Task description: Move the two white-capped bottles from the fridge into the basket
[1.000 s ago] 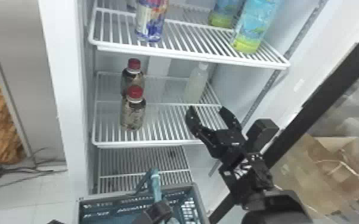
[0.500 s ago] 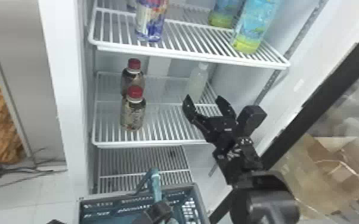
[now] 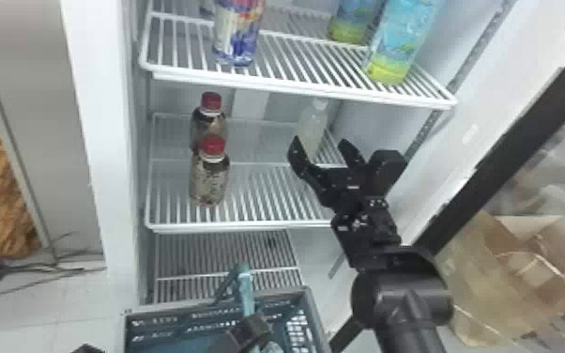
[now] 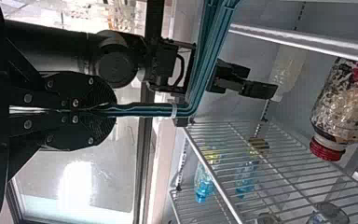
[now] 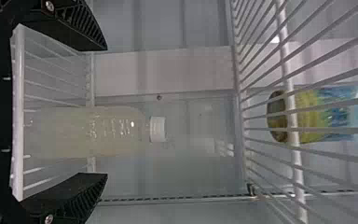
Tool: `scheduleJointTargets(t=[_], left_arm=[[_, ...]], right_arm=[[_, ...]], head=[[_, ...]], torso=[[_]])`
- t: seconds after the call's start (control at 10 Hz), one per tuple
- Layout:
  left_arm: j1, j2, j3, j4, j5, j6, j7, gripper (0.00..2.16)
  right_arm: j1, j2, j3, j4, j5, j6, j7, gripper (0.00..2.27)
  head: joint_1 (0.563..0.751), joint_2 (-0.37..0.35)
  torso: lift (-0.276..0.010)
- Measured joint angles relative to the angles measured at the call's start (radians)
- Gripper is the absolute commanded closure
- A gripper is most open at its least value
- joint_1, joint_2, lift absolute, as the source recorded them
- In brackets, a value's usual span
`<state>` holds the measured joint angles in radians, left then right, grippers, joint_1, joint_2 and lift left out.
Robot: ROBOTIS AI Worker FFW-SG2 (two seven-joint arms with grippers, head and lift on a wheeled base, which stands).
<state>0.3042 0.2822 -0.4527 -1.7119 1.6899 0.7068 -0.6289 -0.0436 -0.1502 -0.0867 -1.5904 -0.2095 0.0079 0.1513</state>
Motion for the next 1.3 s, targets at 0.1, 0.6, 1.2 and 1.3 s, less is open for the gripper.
scheduleJointTargets(t=[0.1,0.6,1.2,1.3], left_arm=[[-0.001,0.0,0.0,0.0,0.001,0.0,0.001,1.12],[-0.007,-0.001,-0.006,0.0,0.005,0.002,0.002,1.12],[-0.013,-0.002,-0.009,0.001,0.008,0.003,0.003,1.12],[-0.016,-0.002,-0.011,0.003,0.008,0.006,0.003,1.12]], right_arm=[[-0.023,0.0,0.001,0.028,0.0,0.0,-0.005,0.08],[-0.135,-0.006,0.028,0.168,0.003,-0.016,-0.032,0.08],[-0.237,-0.015,0.066,0.293,0.008,-0.016,-0.075,0.09],[-0.247,-0.017,0.07,0.304,0.008,-0.015,-0.08,0.16]], head=[[0.695,-0.35],[0.695,-0.35],[0.695,-0.35],[0.695,-0.35]], torso=[[-0.26],[-0.26],[-0.26],[-0.26]])
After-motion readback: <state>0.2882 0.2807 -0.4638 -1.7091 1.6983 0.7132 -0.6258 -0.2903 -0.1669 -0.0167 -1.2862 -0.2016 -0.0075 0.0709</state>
